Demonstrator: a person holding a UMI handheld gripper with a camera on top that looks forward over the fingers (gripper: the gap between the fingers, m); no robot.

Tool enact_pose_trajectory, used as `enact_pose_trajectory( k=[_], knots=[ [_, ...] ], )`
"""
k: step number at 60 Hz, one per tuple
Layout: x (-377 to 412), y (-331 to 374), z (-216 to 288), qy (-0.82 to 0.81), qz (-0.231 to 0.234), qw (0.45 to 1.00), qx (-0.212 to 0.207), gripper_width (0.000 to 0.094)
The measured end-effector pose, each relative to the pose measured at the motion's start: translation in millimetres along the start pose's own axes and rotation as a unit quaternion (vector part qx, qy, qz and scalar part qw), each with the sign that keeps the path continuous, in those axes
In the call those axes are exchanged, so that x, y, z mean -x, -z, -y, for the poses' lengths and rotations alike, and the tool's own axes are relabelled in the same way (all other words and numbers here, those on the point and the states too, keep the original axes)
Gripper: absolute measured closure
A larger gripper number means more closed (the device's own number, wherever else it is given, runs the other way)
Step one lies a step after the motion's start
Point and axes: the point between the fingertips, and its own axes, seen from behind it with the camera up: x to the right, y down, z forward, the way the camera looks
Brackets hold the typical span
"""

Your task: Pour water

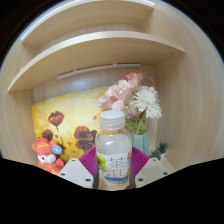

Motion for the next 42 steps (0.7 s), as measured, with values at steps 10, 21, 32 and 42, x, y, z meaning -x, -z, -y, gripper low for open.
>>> enact_pose_trajectory(
  k=[10,21,32,42],
  knots=[
    [-54,-21,-55,0.051,-0.047,0.997,0.036,0.0517],
    [-75,-43,-110,0.056,-0.061,0.995,0.056,0.0517],
    [-72,-53,-144,0.076,-0.047,0.994,0.07,0.0517],
    [-77,-52,-146,0.053,-0.051,0.996,0.041,0.0497]
  ],
)
